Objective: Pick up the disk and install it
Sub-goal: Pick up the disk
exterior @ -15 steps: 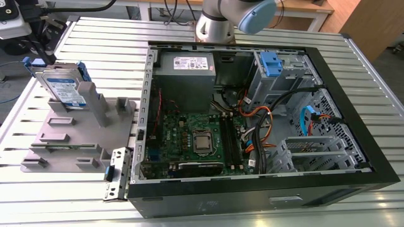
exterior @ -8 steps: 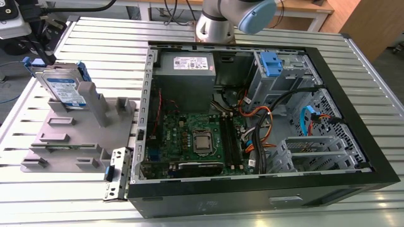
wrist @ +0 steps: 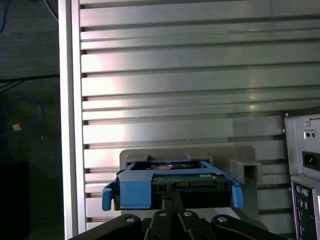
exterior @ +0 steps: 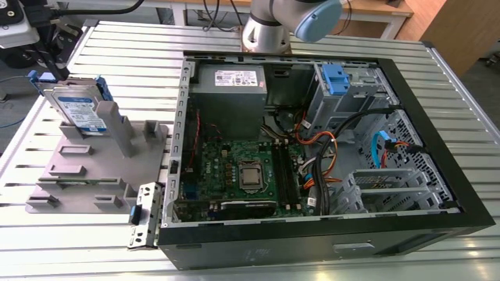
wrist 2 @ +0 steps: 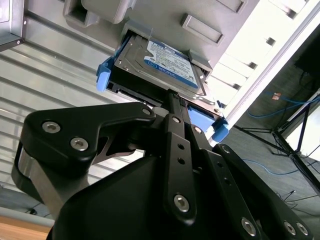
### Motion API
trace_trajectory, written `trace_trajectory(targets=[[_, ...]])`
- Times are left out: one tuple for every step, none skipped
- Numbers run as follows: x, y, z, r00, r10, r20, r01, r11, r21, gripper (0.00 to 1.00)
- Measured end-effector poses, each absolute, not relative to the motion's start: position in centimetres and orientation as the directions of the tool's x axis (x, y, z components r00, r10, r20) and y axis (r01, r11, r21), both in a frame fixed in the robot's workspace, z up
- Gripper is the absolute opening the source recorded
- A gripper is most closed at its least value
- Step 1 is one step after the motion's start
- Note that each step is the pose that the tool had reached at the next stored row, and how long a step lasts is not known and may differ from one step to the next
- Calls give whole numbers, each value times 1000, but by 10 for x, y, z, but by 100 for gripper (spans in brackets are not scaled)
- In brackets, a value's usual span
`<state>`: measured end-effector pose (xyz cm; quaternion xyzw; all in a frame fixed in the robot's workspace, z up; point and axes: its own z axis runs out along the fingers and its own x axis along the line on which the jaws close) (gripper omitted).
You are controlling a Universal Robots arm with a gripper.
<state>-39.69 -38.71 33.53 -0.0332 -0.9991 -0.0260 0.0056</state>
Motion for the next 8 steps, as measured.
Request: trace_trajectory(targets=[[-397,-387,335,-998,64,13,65,997,52,11],[-397,-387,335,-998,63,13,63,997,51,11],[-397,-387,335,-998,61,13,62,997,52,11],[-397,-387,335,-998,59,13,60,997,51,11],[-397,-387,335,-998,58,13,58,997,51,11],[-397,-387,335,-998,56,13,56,997,51,11],[-397,-387,335,-998,54,13,54,997,51,11],[-397,-387,335,-999,52,13,52,997,51,11]])
